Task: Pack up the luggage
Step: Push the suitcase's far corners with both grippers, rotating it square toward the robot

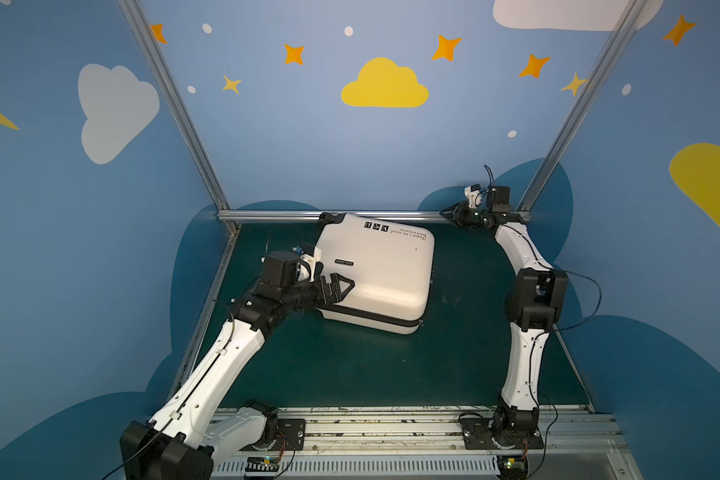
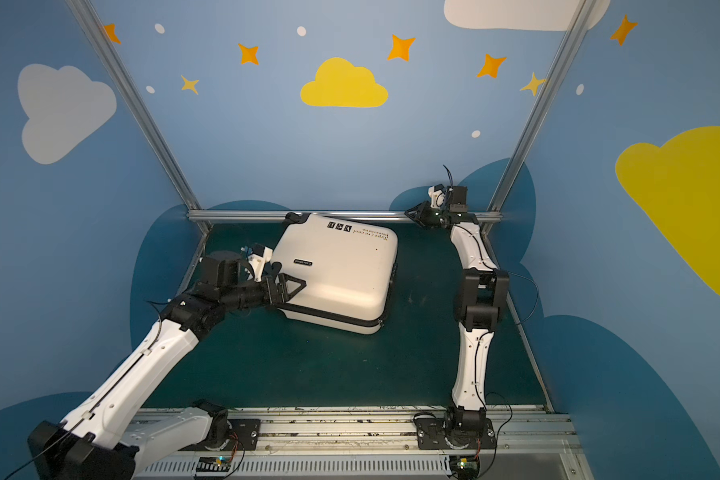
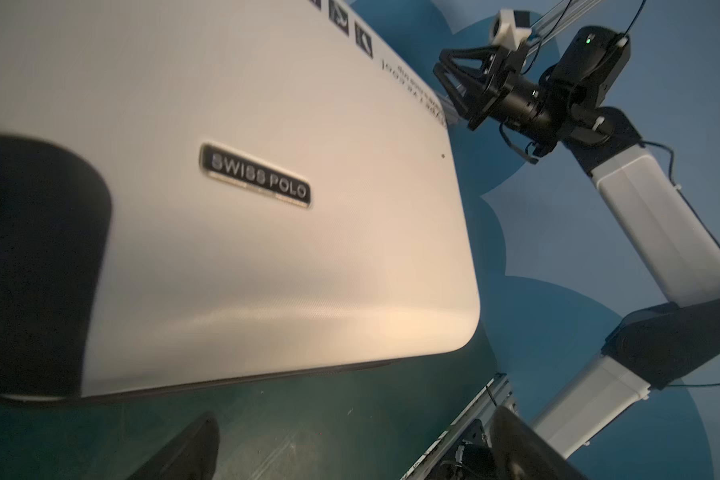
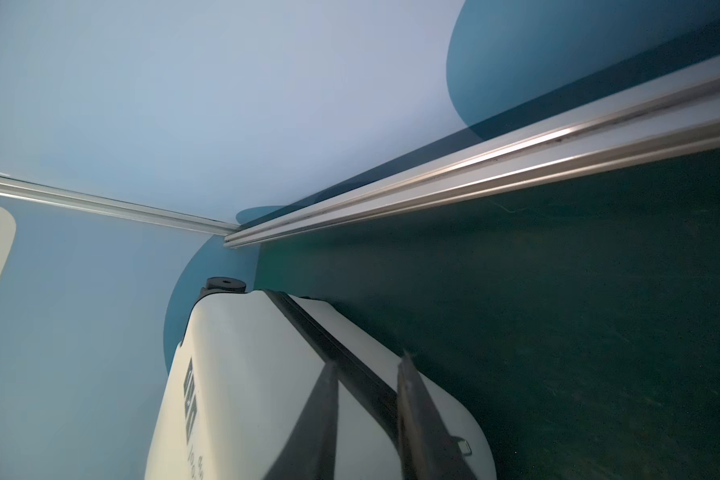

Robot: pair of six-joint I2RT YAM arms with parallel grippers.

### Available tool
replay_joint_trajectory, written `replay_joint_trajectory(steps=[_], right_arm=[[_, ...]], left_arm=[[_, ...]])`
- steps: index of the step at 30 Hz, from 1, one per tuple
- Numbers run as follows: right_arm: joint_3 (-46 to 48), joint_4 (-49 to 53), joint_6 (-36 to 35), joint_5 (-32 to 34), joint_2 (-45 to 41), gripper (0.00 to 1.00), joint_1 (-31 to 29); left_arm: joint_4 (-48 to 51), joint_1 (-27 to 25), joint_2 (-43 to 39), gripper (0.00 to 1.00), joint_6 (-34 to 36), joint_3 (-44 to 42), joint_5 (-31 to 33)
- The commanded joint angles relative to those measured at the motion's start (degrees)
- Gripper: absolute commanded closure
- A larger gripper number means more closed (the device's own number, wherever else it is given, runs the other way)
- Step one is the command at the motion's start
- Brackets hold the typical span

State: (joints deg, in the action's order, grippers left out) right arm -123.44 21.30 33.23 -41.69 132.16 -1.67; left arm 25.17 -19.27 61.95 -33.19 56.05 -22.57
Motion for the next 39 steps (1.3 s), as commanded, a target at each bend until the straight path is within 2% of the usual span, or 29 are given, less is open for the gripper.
replay_joint_trajectory(steps=[1,8,14,20,28,39], right_arm=[[-4.0,1.0,1.6,-5.0,2.9,0.73,-1.0],[-8.3,1.4,-1.7,-9.9,8.7,0.74,-3.6],[-5.7,-2.4,-6.4,-18.9,10.7,0.75,-4.1],[6.4,-8.9,-7.6,-23.5,5.7,0.80,-4.3],[19.6,-9.2,-9.9,-26.4,-1.6,0.87,-5.6],[45.9,-17.9,-11.5,-24.5,-14.9,0.92,-9.7]], left_arm=[[-5.8,-0.8,-0.7,0.00,-2.9,-3.7,1.0],[-13.5,-2.0,1.9,0.00,-4.5,-8.7,1.5],[-21.2,-1.9,1.8,0.00,-3.8,-11.7,4.1],[-26.3,-1.7,3.3,0.00,-3.1,-11.9,4.9],[-31.3,-0.9,7.2,0.00,-2.8,-10.7,5.2],[-31.1,2.5,13.3,0.00,0.7,-3.8,-0.2]])
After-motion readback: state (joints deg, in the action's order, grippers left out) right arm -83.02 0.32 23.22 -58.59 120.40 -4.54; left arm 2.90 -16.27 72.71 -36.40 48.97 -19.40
